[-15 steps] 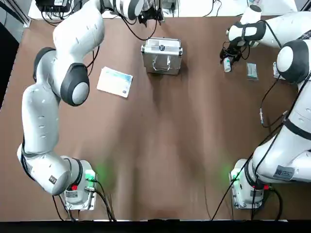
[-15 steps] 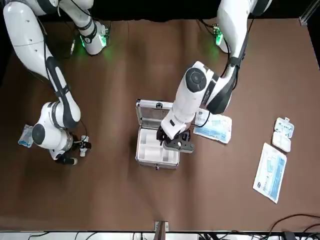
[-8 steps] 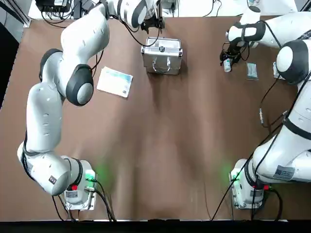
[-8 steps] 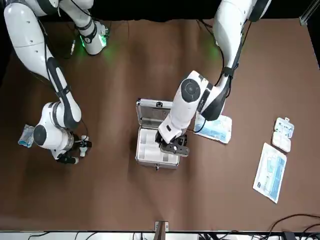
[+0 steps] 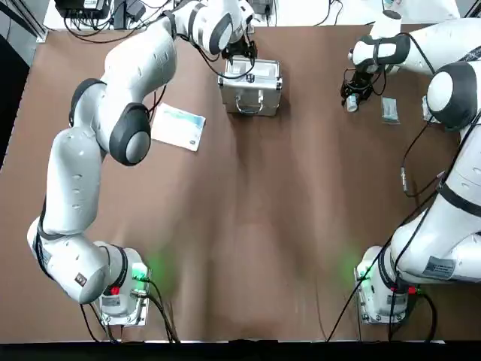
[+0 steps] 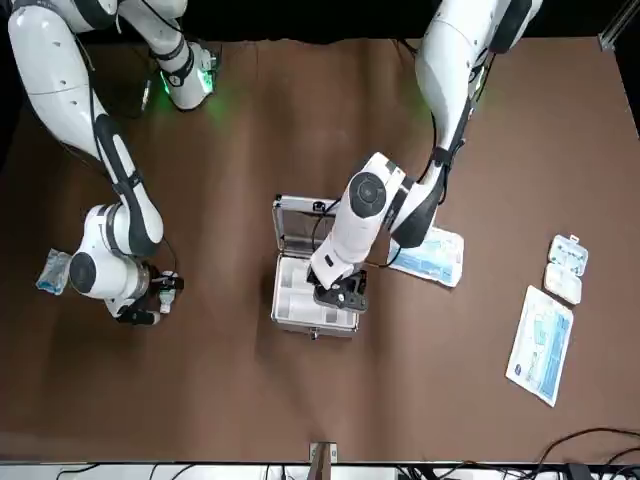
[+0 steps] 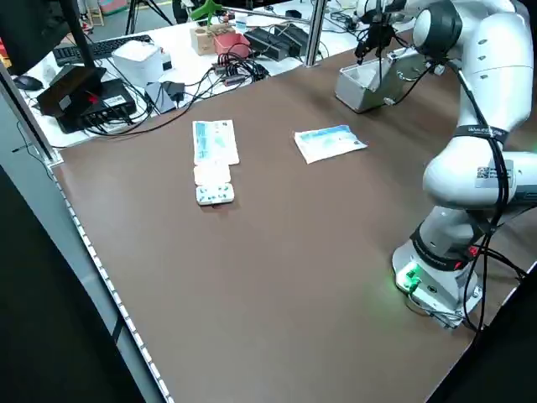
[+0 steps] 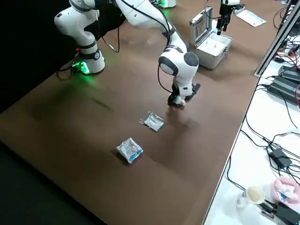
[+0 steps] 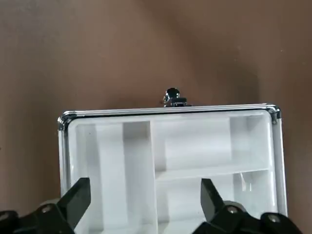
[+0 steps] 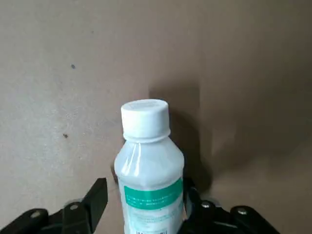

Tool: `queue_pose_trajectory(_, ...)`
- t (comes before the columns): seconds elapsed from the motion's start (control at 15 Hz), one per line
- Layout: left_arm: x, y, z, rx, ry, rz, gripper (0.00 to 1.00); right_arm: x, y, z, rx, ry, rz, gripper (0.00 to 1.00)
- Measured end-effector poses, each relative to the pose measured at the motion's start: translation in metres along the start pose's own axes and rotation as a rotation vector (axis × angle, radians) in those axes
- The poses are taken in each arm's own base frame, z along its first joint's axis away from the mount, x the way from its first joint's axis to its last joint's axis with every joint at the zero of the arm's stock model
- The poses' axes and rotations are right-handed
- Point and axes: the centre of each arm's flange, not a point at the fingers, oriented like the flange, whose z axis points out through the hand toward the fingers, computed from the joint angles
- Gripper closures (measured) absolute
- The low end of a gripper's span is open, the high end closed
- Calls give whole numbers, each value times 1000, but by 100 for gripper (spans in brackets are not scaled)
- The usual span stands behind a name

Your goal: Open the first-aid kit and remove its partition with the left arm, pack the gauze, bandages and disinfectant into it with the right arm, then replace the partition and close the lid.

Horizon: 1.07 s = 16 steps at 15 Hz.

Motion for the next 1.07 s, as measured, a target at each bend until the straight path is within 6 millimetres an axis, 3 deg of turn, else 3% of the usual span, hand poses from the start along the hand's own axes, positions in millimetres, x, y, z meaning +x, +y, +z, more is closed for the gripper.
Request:
queue_pose_trajectory(0.07, -1, 0, 2, 1, -3, 1, 0, 0, 0, 0, -1, 0, 0, 29)
queue_pose_trajectory(0.2, -2, 1, 6, 1, -8, 3, 0, 0, 0, -1, -4, 1, -3, 43)
queue_pose_trajectory(0.33, -4, 1, 10, 2, -14, 5, 1, 1, 0, -1, -5, 2, -4, 46)
queue_pose_trajectory(0.47, -5, 1, 14, 4, -21, 6, 1, 1, 0, -2, -6, 4, -5, 58)
queue_pose_trajectory(1.07, -13, 3, 33, 8, -52, 11, 1, 1, 4, -9, -11, -39, -2, 60)
